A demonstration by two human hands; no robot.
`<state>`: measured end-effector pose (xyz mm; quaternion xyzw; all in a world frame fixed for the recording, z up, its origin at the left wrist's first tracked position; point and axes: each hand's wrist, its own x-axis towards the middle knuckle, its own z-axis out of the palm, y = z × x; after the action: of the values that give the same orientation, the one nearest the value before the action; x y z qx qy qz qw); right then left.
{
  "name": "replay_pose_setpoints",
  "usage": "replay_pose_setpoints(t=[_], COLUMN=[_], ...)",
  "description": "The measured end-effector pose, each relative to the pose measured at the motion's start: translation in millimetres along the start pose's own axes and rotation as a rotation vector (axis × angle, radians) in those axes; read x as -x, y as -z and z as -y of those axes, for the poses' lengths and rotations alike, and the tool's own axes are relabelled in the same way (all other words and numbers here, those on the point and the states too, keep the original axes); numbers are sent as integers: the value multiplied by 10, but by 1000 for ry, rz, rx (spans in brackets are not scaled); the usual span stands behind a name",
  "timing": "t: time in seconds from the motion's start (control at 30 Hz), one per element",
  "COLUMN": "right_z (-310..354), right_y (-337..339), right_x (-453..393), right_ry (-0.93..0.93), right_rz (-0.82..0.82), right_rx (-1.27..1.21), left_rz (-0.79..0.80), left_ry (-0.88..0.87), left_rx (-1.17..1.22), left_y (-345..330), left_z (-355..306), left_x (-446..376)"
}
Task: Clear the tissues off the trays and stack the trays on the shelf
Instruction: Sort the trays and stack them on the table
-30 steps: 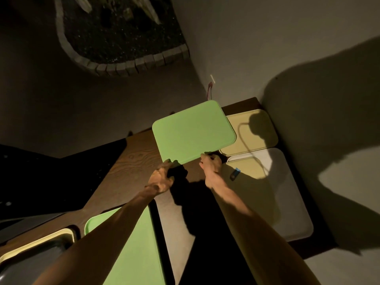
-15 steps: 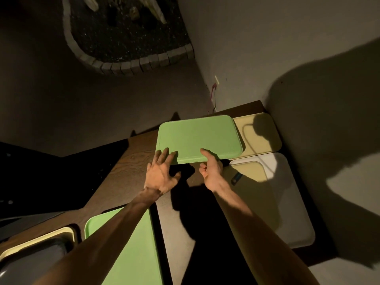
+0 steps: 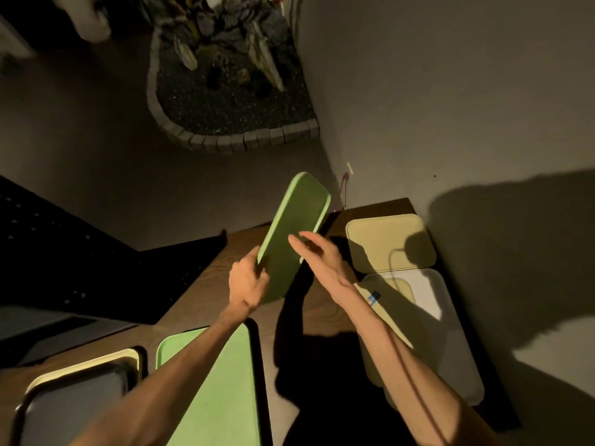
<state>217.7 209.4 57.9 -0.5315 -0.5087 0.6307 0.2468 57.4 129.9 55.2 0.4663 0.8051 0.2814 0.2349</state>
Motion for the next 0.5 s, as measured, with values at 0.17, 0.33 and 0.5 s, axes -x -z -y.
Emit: replay_pose_setpoints(t=[0.17,0.33,0.5], right_z=[-564,-496,-654], right_y=[127,-68,-457], right_x=[57,486,827], right_ry=[-184,-187,-87], right_rz=[-167,110,182], right_rx=[310,337,520], left_rz=[61,176,24], left_ry=[414,532,537], left_rx=[764,726,524], left_y=[401,814,975], left_z=[172,653,1130], left_x=[289,656,1107])
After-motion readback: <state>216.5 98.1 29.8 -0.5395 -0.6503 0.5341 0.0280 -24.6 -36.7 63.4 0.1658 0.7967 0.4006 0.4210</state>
